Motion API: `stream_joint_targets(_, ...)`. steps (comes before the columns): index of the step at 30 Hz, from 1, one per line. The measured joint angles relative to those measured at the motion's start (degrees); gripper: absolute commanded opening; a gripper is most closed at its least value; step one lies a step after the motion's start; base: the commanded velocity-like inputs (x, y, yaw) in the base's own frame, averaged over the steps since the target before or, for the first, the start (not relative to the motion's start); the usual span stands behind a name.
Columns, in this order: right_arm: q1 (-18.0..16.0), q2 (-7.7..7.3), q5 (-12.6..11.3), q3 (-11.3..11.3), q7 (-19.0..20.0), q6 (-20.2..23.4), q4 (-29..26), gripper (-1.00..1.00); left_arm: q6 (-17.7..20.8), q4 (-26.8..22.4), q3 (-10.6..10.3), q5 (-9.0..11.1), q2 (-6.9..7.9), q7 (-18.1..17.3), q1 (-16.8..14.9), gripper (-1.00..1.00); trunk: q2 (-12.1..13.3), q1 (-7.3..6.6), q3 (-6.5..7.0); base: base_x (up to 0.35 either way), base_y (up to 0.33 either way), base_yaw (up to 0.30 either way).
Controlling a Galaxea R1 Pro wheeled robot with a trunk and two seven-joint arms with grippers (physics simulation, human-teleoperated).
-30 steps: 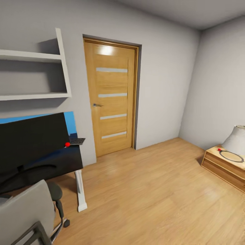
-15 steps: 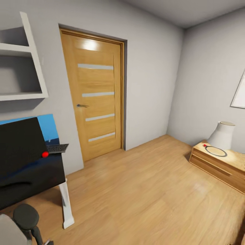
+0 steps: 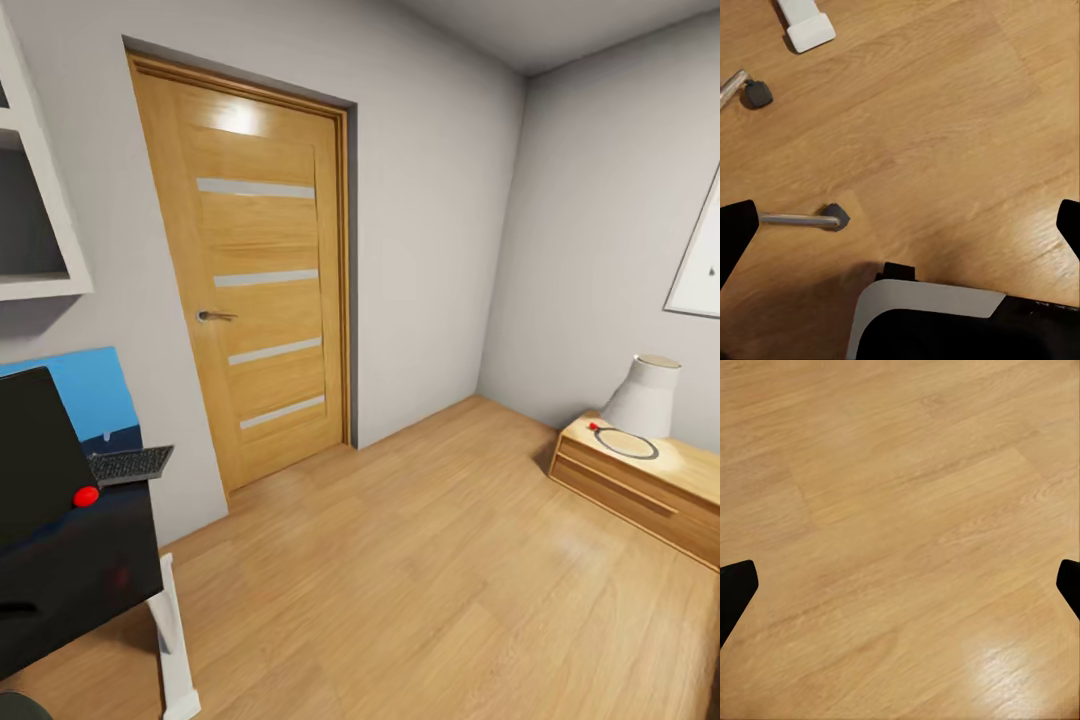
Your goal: In the bedroom, organize the workspace by keeping the computer under the desk, ensuring the monitor is on the desk, placing the keyboard on the desk next to the monitor, placing the mouse on the desk next to the keyboard, moving the folder from the swivel chair onto the desk next to the mouse, stacking the notebook on top of the folder with the pen on top of the notebook, and positioning the swivel chair next to the desk.
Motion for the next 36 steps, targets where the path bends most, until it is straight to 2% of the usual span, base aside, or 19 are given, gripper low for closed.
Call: stream_joint_targets(36, 0.0, 0.0, 0.0, 0.0, 0.0, -0.1, 0.0, 1.0, 0.0, 0.0, 0.0, 0.0, 0.15, 0.0, 0.0, 1.0, 0.0, 0.0, 0.0, 0.331, 0.018, 0.0)
